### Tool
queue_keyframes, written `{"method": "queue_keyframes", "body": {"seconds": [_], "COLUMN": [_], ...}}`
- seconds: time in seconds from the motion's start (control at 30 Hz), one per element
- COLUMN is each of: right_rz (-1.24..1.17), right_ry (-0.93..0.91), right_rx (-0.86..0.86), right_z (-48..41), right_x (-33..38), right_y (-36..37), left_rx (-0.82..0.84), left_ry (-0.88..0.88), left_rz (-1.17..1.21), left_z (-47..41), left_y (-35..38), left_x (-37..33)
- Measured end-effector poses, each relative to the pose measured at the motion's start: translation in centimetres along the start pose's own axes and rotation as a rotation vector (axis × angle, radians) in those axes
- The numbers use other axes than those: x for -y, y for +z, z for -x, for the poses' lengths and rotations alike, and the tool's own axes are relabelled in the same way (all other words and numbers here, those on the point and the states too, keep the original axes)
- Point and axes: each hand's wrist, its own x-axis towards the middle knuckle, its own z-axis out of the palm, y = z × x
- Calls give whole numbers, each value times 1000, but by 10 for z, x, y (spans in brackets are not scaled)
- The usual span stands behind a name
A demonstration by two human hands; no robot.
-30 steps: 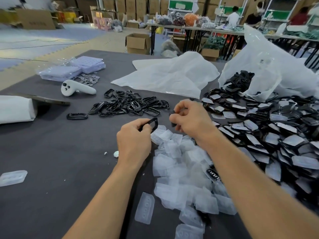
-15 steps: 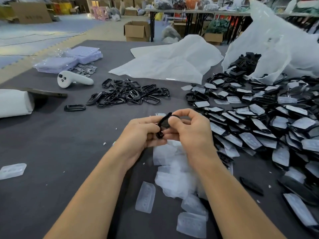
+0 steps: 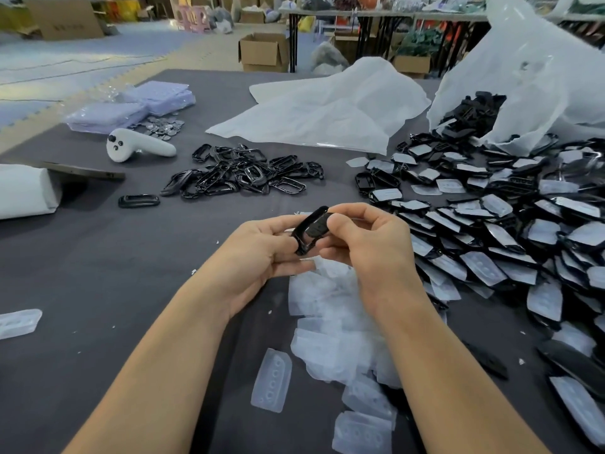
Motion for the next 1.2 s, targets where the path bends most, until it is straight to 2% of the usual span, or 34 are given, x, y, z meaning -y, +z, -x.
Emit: {"method": "queue_keyframes", "body": {"seconds": [0.23, 0.4, 0.53, 0.7, 0.83, 1.03, 1.2], "right_rz": [-14, -7, 137, 188, 339, 775, 936], "right_ry": [-31, -5, -27, -75, -161, -384, -391], "right_rx": [11, 10, -44, -37, -60, -47, -39], "right_z": [2, 3, 1, 0, -2, -1, -2], "right_x": [5, 6, 5, 2, -1, -8, -10], "right_y": [-2, -2, -5, -7, -8, -11, -11], "left_rx": [-180, -173, -163, -150, -158, -171, -168], "left_ry": [16, 33, 40, 36, 41, 38, 38], "left_rz": [26, 29, 29, 32, 3, -86, -123], "left_z": [-2, -1, 0, 1, 2, 4, 5], "left_y": [1, 2, 3, 4, 3, 7, 7], "left_x": [-3, -1, -2, -1, -1, 1, 2]}}
